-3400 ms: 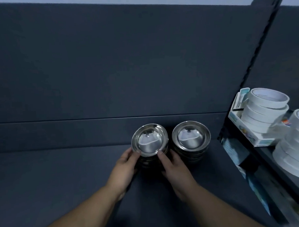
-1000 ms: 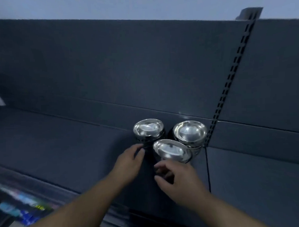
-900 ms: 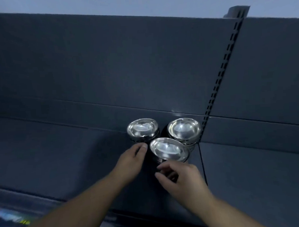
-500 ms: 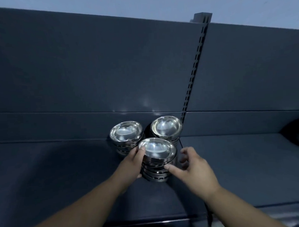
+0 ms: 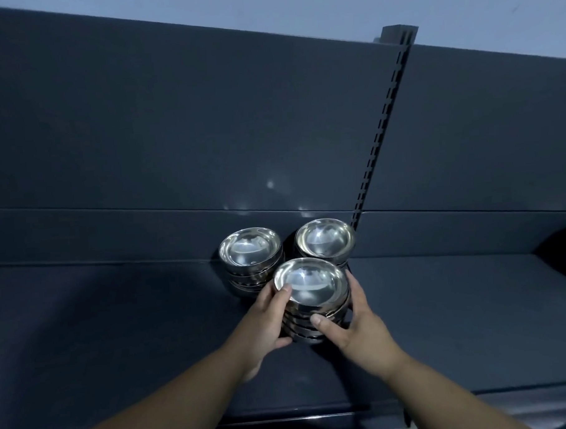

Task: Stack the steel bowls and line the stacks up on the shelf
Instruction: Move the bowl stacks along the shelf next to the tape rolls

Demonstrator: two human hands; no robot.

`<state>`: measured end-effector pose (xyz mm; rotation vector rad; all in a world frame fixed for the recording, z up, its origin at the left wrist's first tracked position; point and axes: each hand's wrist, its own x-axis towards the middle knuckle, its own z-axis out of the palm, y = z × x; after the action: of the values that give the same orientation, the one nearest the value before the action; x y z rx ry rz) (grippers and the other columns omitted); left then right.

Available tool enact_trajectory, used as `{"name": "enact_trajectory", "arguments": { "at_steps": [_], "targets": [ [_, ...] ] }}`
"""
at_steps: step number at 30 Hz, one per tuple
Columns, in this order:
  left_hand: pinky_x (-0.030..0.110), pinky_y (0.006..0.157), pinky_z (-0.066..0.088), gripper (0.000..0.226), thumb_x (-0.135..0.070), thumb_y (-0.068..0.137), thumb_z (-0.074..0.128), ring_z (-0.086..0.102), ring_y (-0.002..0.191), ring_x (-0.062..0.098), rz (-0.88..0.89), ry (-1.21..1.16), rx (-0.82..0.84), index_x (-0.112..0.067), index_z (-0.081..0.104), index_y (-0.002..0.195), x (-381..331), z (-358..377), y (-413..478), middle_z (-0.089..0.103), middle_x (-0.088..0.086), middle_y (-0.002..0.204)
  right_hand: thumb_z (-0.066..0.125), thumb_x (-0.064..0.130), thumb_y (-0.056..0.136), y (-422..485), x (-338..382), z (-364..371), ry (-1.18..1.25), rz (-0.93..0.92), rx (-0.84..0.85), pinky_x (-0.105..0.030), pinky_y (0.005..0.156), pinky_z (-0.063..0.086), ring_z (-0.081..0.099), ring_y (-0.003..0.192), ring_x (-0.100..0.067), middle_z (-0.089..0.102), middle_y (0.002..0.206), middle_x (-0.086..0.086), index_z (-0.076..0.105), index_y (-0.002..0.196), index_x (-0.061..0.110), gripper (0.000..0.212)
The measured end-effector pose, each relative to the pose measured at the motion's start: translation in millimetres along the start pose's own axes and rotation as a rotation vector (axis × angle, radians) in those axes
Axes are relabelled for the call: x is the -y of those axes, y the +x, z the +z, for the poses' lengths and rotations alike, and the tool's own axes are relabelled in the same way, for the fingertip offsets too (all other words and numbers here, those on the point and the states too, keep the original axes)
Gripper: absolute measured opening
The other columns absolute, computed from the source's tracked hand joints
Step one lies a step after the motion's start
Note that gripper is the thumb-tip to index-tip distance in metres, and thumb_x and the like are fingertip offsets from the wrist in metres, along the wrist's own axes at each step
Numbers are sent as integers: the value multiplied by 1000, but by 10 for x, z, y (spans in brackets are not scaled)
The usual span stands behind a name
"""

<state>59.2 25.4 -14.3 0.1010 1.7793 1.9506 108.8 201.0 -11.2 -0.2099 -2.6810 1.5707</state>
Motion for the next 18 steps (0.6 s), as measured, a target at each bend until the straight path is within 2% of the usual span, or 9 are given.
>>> {"name": "enact_trajectory", "arguments": {
  "at_steps": [5, 8, 11, 15, 17, 18],
  "targets": [
    [32, 82, 55, 31, -55, 89, 49, 60, 115, 16, 30, 0, -24, -55, 47, 120, -61, 290, -87, 55, -14, 132, 71, 49, 79, -156, -85, -224, 37, -31, -45, -16, 98, 39, 52, 117, 0, 52, 119, 29, 3, 150, 41, 99],
    [30, 80, 55, 41, -52, 91, 49, 57, 118, 19, 35, 13, -12, -50, 41, 131, -81, 606, -155, 51, -9, 136, 66, 55, 78, -357, -182, -469, 79, -38, -81, -22, 104, 42, 51, 123, -3, 52, 129, 21, 1, 151, 41, 99],
    [31, 83, 54, 40, -50, 93, 47, 55, 120, 20, 58, 39, 40, -49, 39, 132, -44, 1047, -246, 48, -8, 137, 65, 47, 83, -649, -329, -826, 100, -22, -126, -14, 96, 39, 50, 120, -2, 49, 131, 17, 0, 151, 37, 95],
    [33, 87, 53, 44, -54, 90, 48, 56, 119, 19, 58, 69, 112, -45, 40, 133, 96, 1803, -400, 49, -7, 137, 60, 54, 78, -1165, -633, -1417, 79, -8, -210, 5, 79, 38, 47, 120, -1, 47, 133, 13, 2, 151, 35, 96],
    [34, 88, 54, 54, -55, 89, 49, 55, 120, 19, 44, 88, 152, -42, 35, 139, 182, 2232, -485, 48, -7, 140, 57, 54, 81, -1463, -819, -1732, 81, 4, -253, 7, 74, 36, 44, 118, 1, 45, 132, 16, 2, 151, 36, 90],
    [34, 88, 54, 54, -55, 90, 48, 55, 120, 19, 40, 92, 176, -41, 34, 140, 231, 2450, -534, 48, -8, 139, 53, 58, 80, -1609, -933, -1888, 75, 13, -274, 4, 77, 36, 43, 119, 1, 43, 130, 19, 2, 151, 37, 90]
  ]
}}
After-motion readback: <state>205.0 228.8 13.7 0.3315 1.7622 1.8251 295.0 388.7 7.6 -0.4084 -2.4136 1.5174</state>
